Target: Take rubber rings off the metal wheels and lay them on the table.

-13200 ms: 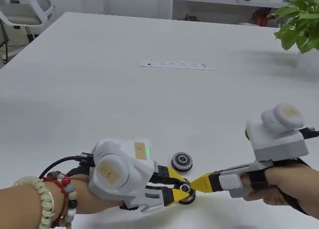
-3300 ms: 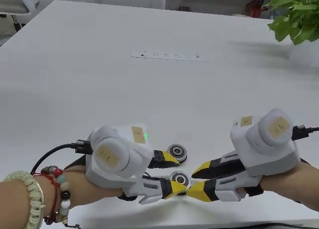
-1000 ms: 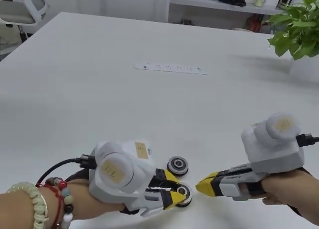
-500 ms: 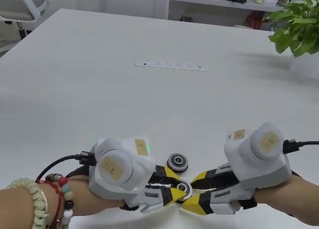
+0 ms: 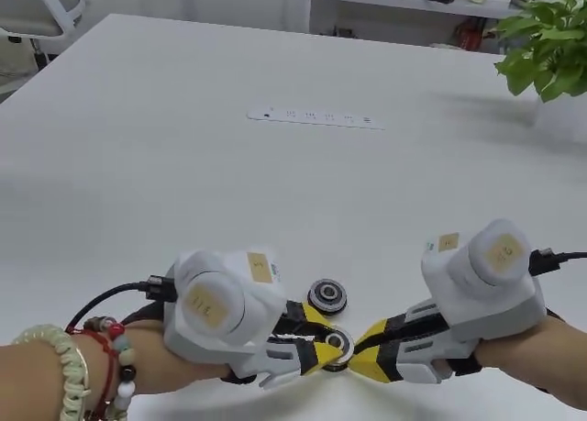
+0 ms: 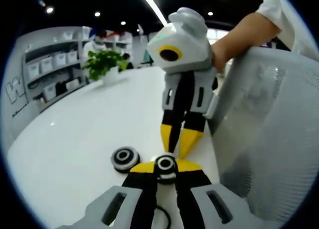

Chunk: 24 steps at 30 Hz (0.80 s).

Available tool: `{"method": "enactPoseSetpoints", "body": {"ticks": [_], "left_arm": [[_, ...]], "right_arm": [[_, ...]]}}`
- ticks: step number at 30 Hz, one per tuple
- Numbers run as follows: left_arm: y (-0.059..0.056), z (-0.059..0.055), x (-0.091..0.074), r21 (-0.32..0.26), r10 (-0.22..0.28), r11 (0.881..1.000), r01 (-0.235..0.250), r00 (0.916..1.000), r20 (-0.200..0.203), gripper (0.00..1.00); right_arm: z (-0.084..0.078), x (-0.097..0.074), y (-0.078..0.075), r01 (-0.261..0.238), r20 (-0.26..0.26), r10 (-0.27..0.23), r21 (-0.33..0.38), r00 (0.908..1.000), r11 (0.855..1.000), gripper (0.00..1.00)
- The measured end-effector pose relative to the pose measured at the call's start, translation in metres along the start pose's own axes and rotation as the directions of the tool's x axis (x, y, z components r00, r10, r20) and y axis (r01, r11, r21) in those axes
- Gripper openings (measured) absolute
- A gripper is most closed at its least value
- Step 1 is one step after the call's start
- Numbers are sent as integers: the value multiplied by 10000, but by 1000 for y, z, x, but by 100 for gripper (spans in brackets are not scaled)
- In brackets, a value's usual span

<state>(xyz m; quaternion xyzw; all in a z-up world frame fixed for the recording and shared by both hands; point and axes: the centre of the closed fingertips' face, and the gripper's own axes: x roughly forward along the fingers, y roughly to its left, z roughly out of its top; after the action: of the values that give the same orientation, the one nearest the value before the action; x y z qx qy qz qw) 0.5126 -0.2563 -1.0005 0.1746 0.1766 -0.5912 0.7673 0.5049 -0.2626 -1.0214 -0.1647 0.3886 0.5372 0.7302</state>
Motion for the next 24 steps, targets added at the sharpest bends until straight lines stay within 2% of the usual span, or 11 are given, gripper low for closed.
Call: {"method": "enactPoseSetpoints", "body": {"ticks": [2,4,8,14,16,18,24], "left_arm": [[0,0,0,-20,2,10000,-2,10000,5,14],[0,0,0,-23,-10,10000,10,10000,20,14],[0,0,0,17,-10,10000,10,10000,23,14],[0,0,0,-27,-7,10000,7,10000,36,14],[0,0,0,-47,17,10000,-17,10000,30,14],[0,0,0,-116,20,9999,-19,10000,31,14],[0,0,1,-131,30,9999,-30,10000,21,14]], "right_arm": [[1,1,-2,136,101,-135,-85,9999,9999,12],[10,4,2,-96,667,76,299,9977,9995,23],[10,5,2,34,499,-27,-139,9988,9999,23],[4,3,1,56,171,-43,-755,9998,9971,18],[2,2,-1,66,106,-58,-754,9999,9971,13],[-1,1,-3,183,-18,-185,-785,9998,9967,3],[1,1,-4,247,-58,-253,-811,9997,9964,0]]}}
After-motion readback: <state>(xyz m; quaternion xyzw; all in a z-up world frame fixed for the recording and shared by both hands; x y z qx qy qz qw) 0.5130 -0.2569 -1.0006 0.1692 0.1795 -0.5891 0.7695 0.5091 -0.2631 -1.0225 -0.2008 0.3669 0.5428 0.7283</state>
